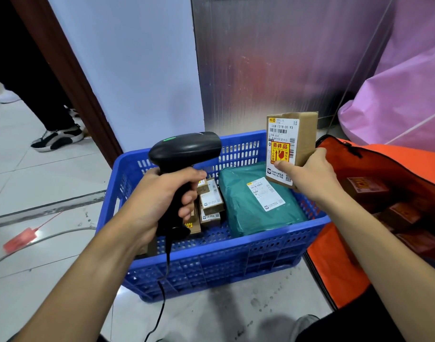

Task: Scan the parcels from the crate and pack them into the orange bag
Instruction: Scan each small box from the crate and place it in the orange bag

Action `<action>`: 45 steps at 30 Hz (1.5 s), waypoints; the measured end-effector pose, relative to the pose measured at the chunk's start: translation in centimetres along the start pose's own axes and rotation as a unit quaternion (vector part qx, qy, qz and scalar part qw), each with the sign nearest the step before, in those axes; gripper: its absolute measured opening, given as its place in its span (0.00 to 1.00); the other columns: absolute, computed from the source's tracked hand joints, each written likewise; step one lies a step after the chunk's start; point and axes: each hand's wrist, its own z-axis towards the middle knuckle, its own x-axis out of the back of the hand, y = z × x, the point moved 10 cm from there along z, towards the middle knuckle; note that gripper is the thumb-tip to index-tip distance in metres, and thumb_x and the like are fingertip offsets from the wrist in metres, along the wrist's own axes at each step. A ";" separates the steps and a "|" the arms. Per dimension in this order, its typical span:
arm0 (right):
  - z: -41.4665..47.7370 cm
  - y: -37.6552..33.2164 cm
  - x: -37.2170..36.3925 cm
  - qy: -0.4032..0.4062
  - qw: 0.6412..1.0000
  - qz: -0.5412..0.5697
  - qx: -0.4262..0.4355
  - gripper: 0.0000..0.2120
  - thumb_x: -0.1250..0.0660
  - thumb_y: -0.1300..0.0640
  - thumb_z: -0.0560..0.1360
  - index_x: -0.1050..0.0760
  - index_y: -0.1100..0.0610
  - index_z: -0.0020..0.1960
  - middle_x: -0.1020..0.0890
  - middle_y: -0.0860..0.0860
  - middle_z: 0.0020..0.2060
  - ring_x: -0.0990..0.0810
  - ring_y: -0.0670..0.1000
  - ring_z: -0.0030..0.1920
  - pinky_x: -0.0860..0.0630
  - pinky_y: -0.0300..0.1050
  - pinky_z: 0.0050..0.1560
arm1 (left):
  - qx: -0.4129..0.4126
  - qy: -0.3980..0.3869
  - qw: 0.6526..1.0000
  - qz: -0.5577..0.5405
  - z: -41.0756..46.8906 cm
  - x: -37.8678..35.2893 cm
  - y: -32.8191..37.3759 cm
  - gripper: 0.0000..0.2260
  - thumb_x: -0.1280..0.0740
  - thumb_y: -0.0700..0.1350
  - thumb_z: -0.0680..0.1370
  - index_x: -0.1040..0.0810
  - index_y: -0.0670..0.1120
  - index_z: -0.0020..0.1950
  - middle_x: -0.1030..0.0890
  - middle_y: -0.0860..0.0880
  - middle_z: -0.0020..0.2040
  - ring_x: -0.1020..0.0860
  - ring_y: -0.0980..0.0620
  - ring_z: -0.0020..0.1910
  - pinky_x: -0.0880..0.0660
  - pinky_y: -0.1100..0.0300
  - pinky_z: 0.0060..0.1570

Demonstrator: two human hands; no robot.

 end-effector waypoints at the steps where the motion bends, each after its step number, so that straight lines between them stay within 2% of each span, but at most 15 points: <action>1: 0.0 0.0 0.0 -0.001 1.000 -0.001 -0.001 0.35 0.23 0.41 0.72 0.37 0.59 0.66 0.20 0.55 0.62 0.20 0.61 0.60 0.22 0.61 0.60 | 0.000 0.002 1.000 -0.002 0.0 0.1 0.0 0.12 0.27 0.44 0.76 0.26 0.44 0.36 0.32 0.46 0.27 0.36 0.48 0.24 0.33 0.58 0.28; 10: 0.2 0.2 -0.2 -0.004 1.000 0.002 -0.002 0.37 0.23 0.38 0.70 0.36 0.58 0.64 0.20 0.54 0.61 0.19 0.61 0.58 0.20 0.63 0.57 | -0.003 0.007 1.000 -0.008 0.3 0.2 -0.1 0.13 0.27 0.44 0.77 0.27 0.44 0.36 0.33 0.46 0.27 0.36 0.48 0.24 0.32 0.58 0.27; 13: 0.1 0.2 -0.3 -0.012 1.000 0.018 -0.002 0.37 0.23 0.36 0.68 0.36 0.56 0.63 0.19 0.52 0.58 0.18 0.60 0.57 0.19 0.63 0.55 | -0.004 0.013 1.000 -0.010 0.4 0.3 -0.1 0.11 0.27 0.43 0.77 0.26 0.42 0.39 0.33 0.46 0.27 0.36 0.48 0.24 0.32 0.58 0.28; 17: -0.2 0.4 -0.5 -0.035 0.997 0.062 -0.001 0.42 0.28 0.28 0.57 0.34 0.53 0.59 0.19 0.48 0.54 0.17 0.56 0.54 0.17 0.62 0.52 | -0.011 0.023 1.000 -0.003 1.0 0.1 0.2 0.08 0.28 0.43 0.77 0.25 0.42 0.43 0.31 0.46 0.28 0.34 0.48 0.25 0.35 0.55 0.32; 20: -0.9 0.0 -0.4 -0.056 0.995 0.087 0.014 0.35 0.26 0.32 0.64 0.32 0.53 0.60 0.18 0.48 0.53 0.16 0.52 0.51 0.15 0.59 0.49 | -0.021 0.023 1.000 -0.004 1.6 -0.6 0.7 0.08 0.29 0.42 0.78 0.24 0.42 0.41 0.30 0.46 0.28 0.34 0.48 0.25 0.35 0.54 0.33; 22: -1.6 -0.2 -0.1 -0.066 0.993 0.100 0.021 0.29 0.25 0.38 0.72 0.32 0.54 0.62 0.20 0.47 0.54 0.17 0.50 0.53 0.15 0.57 0.48 | -0.026 0.019 0.999 -0.011 1.9 -1.4 1.1 0.07 0.30 0.42 0.78 0.23 0.41 0.42 0.29 0.46 0.28 0.33 0.48 0.25 0.34 0.54 0.33; 24: -2.2 -0.1 0.2 -0.075 0.991 0.105 0.027 0.26 0.26 0.41 0.75 0.33 0.55 0.63 0.21 0.45 0.54 0.19 0.47 0.53 0.15 0.55 0.48 | -0.028 0.013 0.999 -0.023 2.2 -2.3 1.3 0.06 0.30 0.42 0.79 0.22 0.40 0.43 0.29 0.46 0.28 0.33 0.48 0.25 0.33 0.54 0.34; 27: -3.1 -0.2 0.3 -0.094 0.989 0.110 0.032 0.26 0.28 0.41 0.76 0.33 0.54 0.64 0.21 0.43 0.54 0.20 0.42 0.52 0.15 0.49 0.43 | -0.028 -0.005 0.999 -0.039 2.6 -3.9 1.7 0.08 0.30 0.45 0.79 0.22 0.41 0.44 0.29 0.46 0.29 0.32 0.49 0.25 0.33 0.53 0.34; 30: -4.1 -0.4 -0.3 -0.128 0.983 0.131 0.030 0.26 0.29 0.39 0.76 0.32 0.54 0.65 0.21 0.44 0.56 0.19 0.43 0.53 0.17 0.42 0.36 | -0.034 -0.029 0.998 -0.038 3.2 -5.9 2.4 0.10 0.28 0.49 0.76 0.21 0.42 0.46 0.27 0.47 0.30 0.30 0.49 0.25 0.31 0.55 0.32; 33: -4.9 -0.4 -0.8 -0.159 0.974 0.159 0.020 0.26 0.29 0.39 0.76 0.31 0.53 0.65 0.20 0.46 0.56 0.18 0.47 0.55 0.14 0.47 0.40 | -0.038 -0.041 0.998 -0.041 3.7 -8.1 2.8 0.08 0.32 0.46 0.80 0.22 0.41 0.50 0.26 0.47 0.30 0.29 0.49 0.26 0.29 0.58 0.29; 37: -5.8 -0.2 0.7 -0.205 0.950 0.236 -0.018 0.14 0.31 0.46 0.79 0.27 0.50 0.61 0.16 0.50 0.56 0.15 0.52 0.55 0.14 0.49 0.44 | -0.029 -0.056 0.998 -0.025 4.4 -10.5 1.9 0.10 0.27 0.48 0.77 0.21 0.42 0.50 0.25 0.46 0.32 0.29 0.49 0.27 0.31 0.58 0.30; 40: -6.2 0.2 2.1 -0.212 0.942 0.259 -0.011 0.16 0.31 0.48 0.79 0.28 0.51 0.64 0.15 0.50 0.56 0.14 0.50 0.52 0.16 0.44 0.41 | -0.034 -0.064 0.997 -0.016 4.8 -12.5 1.4 0.12 0.26 0.49 0.74 0.20 0.42 0.49 0.25 0.46 0.32 0.29 0.48 0.28 0.32 0.54 0.35; 43: -5.9 1.2 3.7 -0.191 0.946 0.261 0.000 0.11 0.30 0.50 0.79 0.28 0.47 0.59 0.16 0.45 0.54 0.14 0.47 0.50 0.16 0.43 0.42 | -0.036 -0.067 0.997 -0.026 5.0 -14.8 1.2 0.06 0.30 0.44 0.80 0.22 0.41 0.50 0.26 0.47 0.30 0.30 0.49 0.27 0.31 0.57 0.31; 45: -5.5 1.9 5.0 -0.179 0.950 0.256 0.000 0.16 0.29 0.50 0.78 0.29 0.49 0.63 0.16 0.46 0.56 0.14 0.48 0.53 0.15 0.45 0.45 | -0.036 -0.075 0.996 -0.031 5.3 -16.3 0.9 0.06 0.31 0.43 0.80 0.22 0.41 0.50 0.26 0.47 0.31 0.30 0.49 0.27 0.31 0.57 0.29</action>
